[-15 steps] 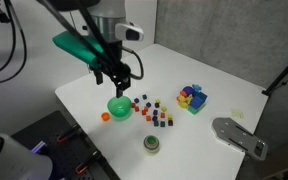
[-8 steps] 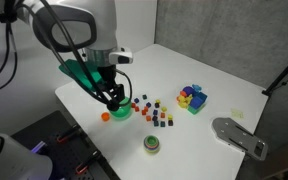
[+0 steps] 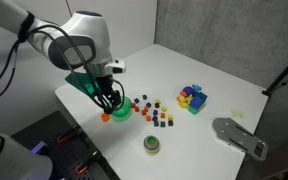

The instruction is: Pick up the orange bowl and stack it into the stacked bowls on the right

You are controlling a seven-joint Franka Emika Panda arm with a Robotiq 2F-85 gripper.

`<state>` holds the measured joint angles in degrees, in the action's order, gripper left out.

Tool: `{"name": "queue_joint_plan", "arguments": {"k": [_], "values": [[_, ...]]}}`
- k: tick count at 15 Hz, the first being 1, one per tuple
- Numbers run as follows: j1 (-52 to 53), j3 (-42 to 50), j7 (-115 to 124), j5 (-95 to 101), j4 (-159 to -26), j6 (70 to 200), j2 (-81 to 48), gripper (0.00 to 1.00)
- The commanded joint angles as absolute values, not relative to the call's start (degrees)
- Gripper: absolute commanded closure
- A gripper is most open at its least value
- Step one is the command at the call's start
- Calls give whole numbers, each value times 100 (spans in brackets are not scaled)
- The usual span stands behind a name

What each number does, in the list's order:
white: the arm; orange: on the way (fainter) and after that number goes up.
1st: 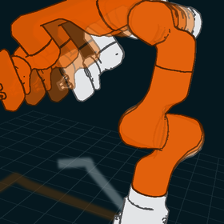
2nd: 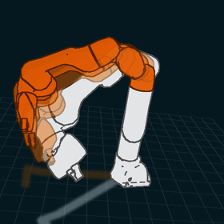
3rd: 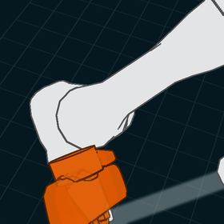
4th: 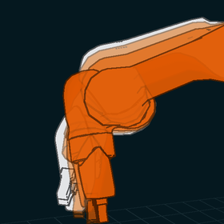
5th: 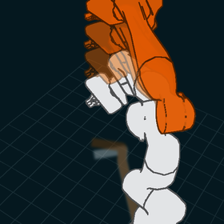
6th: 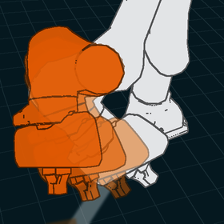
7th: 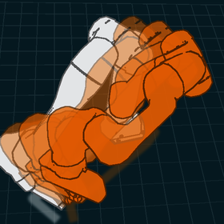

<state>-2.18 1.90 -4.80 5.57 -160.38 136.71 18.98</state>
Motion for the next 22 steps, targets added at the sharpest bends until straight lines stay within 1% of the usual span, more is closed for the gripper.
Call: {"name": "queue_joint_plan", "arguments": {"k": [1, 8, 22], "values": [[-209, 157, -419, 557, -16027, 13702, 1794, 0], [-219, 89, -248, 613, -15975, 13841, 1543, 0], [86, -128, 156, 378, -15666, 15712, -855, 0]]}}
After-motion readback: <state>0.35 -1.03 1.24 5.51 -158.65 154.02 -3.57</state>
